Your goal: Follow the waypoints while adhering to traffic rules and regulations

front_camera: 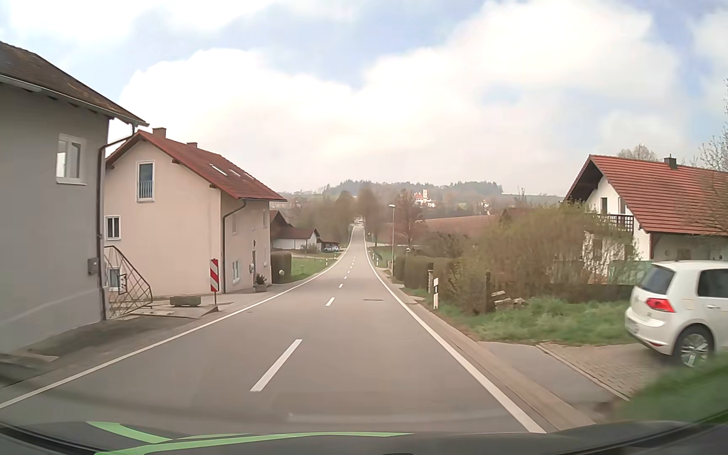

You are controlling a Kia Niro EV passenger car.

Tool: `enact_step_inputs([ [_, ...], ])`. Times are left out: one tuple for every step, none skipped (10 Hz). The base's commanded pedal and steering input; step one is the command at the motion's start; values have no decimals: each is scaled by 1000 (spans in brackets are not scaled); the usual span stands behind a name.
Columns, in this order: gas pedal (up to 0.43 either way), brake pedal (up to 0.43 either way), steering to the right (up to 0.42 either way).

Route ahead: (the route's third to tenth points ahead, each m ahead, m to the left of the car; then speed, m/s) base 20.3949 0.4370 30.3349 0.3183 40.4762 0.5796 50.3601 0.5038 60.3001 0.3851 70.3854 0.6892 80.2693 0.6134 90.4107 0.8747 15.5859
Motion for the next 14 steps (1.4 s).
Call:
enact_step_inputs([
  [0,165,-1],
  [0,152,-1],
  [0,146,-1],
  [0,152,-1],
  [0,146,0],
  [0,140,0],
  [0,134,0],
  [0,122,0],
  [0,110,0],
  [0,91,1],
  [0,85,0],
  [0,79,1],
  [0,79,0],
  [0,79,1],
])
